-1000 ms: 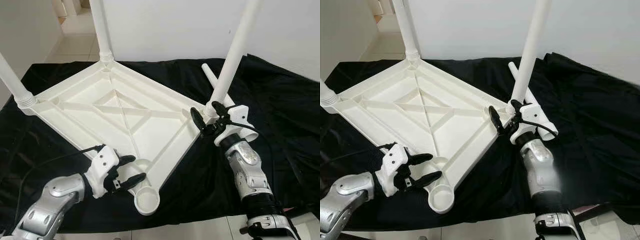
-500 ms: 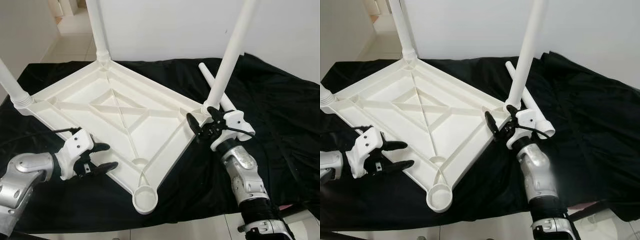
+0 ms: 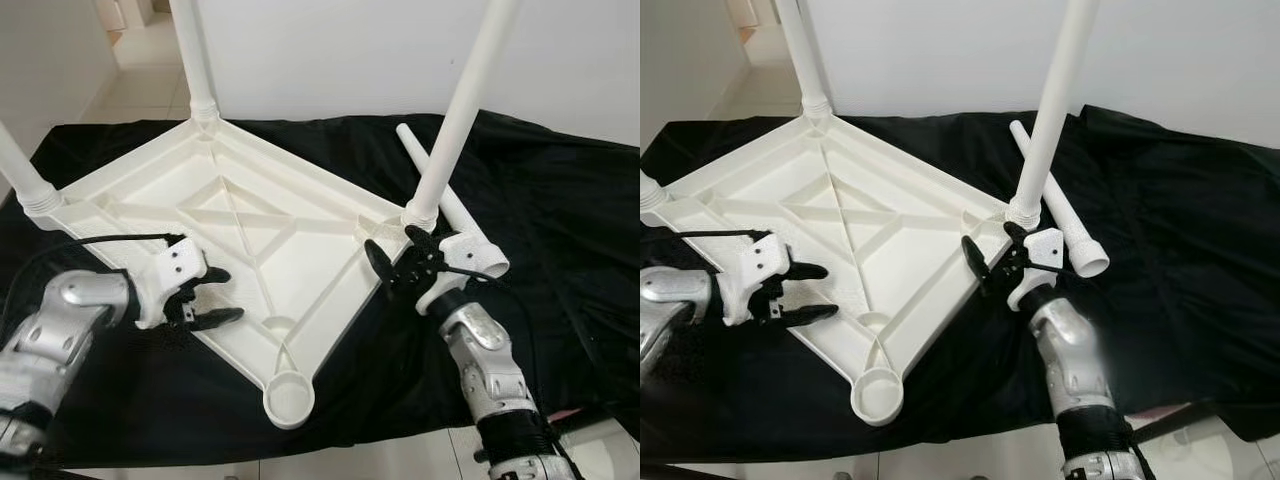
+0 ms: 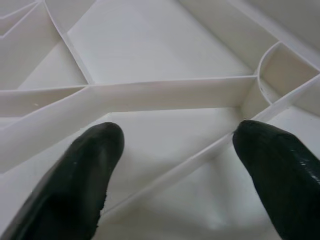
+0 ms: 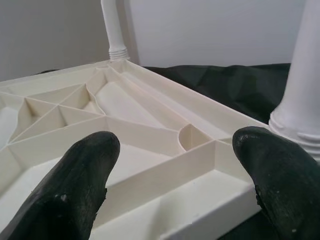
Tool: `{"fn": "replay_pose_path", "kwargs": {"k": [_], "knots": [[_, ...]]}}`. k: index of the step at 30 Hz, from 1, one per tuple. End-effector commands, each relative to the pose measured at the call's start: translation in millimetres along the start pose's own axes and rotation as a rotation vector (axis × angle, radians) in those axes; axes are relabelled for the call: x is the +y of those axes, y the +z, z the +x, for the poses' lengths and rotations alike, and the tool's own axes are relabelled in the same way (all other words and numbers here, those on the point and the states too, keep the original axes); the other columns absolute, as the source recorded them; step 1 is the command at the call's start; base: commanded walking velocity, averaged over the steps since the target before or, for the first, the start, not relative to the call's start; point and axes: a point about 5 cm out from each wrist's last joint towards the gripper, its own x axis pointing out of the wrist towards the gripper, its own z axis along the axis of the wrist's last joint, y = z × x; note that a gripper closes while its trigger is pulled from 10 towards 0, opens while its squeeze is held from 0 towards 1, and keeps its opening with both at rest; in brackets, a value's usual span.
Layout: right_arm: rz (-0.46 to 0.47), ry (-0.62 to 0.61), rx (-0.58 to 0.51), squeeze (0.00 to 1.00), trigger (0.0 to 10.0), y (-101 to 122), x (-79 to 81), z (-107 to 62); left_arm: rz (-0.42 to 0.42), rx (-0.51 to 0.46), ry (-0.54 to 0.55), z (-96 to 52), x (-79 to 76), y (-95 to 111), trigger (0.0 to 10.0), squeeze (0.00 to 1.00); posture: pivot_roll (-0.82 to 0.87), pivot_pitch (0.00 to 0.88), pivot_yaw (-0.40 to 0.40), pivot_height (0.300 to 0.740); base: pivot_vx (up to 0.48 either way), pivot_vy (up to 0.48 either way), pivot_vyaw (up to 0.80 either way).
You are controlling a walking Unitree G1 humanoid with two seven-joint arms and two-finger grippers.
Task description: Building children table
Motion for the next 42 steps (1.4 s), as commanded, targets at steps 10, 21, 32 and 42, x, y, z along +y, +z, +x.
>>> {"fn": "replay_pose_path", "kwargs": {"k": [10,21,32,42], "knots": [[-0.021,-0.01,0.011,0.0,10.0,3,-5.3,-3.6,0.062,0.108,-0.161,7.5,1.5,-11,10.0,0.0,-0.03,0.099,0.012,0.74,0.0,0.0,0.0],[-0.037,-0.008,0.015,0.0,10.0,5,-6.2,-3.3,0.078,0.168,-0.158,13.7,9.5,-17,10.0,0.0,-0.04,0.101,0.013,0.74,0.0,0.0,0.0],[-0.052,-0.006,0.018,0.0,10.0,6,-7.3,-4.2,0.083,0.204,-0.17,22.0,12.4,-21,10.0,0.0,-0.05,0.104,0.018,0.74,0.0,0.0,0.0],[-0.048,-0.014,0.019,0.0,10.0,5,-5.6,-6.4,0.062,0.2,-0.192,22.9,12.3,-22,0.0,0.0,-0.05,0.102,0.024,0.74,0.0,0.0,0.0]]}}
